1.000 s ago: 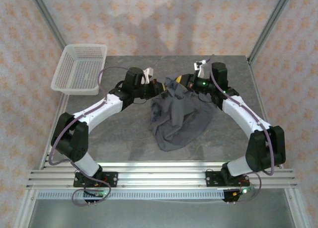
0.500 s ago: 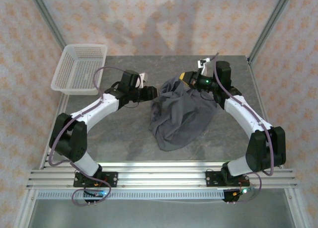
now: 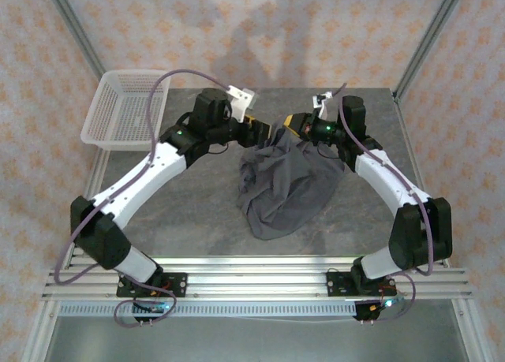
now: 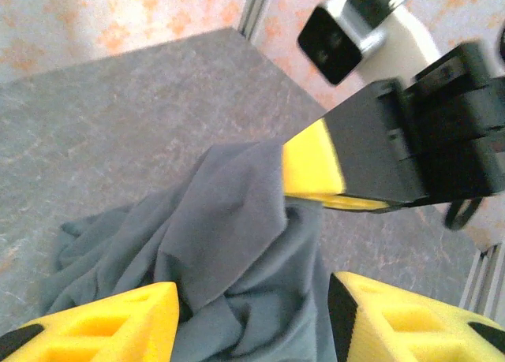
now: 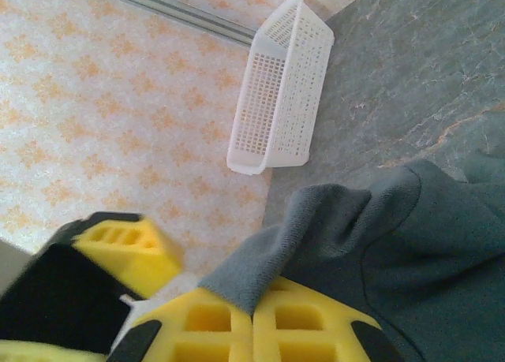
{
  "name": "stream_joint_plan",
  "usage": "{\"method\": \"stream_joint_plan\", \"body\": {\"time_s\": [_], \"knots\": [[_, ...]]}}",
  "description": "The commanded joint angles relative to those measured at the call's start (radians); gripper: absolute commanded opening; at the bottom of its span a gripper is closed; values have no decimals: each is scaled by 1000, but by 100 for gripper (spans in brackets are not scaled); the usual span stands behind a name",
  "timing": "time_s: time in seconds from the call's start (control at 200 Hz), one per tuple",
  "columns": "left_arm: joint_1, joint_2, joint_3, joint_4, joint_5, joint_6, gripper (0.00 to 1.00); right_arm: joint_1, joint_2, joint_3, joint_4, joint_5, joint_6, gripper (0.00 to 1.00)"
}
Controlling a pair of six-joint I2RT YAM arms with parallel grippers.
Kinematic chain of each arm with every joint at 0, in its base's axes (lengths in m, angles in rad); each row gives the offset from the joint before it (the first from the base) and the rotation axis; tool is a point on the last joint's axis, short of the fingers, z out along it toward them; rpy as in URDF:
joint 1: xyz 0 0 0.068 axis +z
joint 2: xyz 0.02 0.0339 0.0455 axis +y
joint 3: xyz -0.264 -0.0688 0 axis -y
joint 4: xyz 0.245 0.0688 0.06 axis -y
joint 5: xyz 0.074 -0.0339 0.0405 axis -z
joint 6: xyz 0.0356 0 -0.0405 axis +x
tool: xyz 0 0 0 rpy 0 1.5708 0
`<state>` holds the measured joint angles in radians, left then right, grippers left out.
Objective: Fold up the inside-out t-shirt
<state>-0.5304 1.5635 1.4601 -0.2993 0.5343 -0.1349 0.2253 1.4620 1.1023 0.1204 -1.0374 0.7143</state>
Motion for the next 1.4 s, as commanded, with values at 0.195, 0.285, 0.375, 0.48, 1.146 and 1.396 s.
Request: {"method": "stream_joint_plan", "body": {"time_s": [0.195, 0.285, 0.375, 0.48, 1.146, 1.396], "knots": [[-1, 144, 73, 21, 93, 89, 53, -5, -4, 76, 36, -15, 11, 0], [-1, 164, 90, 22, 48, 82, 52, -5, -2, 80, 32, -19, 11, 0], [-1, 173, 103, 31, -2, 63, 44, -4, -2, 79, 27, -21, 7, 0], [1, 161, 105, 57, 1, 38, 32, -5, -6, 74, 8, -16, -8, 0], [81, 194, 327, 6, 354, -371, 0, 10, -112, 73, -455, 302, -527, 36], [81, 224, 384, -63, 348, -336, 0, 288, -379, -181, -85, 747, -753, 49]]}}
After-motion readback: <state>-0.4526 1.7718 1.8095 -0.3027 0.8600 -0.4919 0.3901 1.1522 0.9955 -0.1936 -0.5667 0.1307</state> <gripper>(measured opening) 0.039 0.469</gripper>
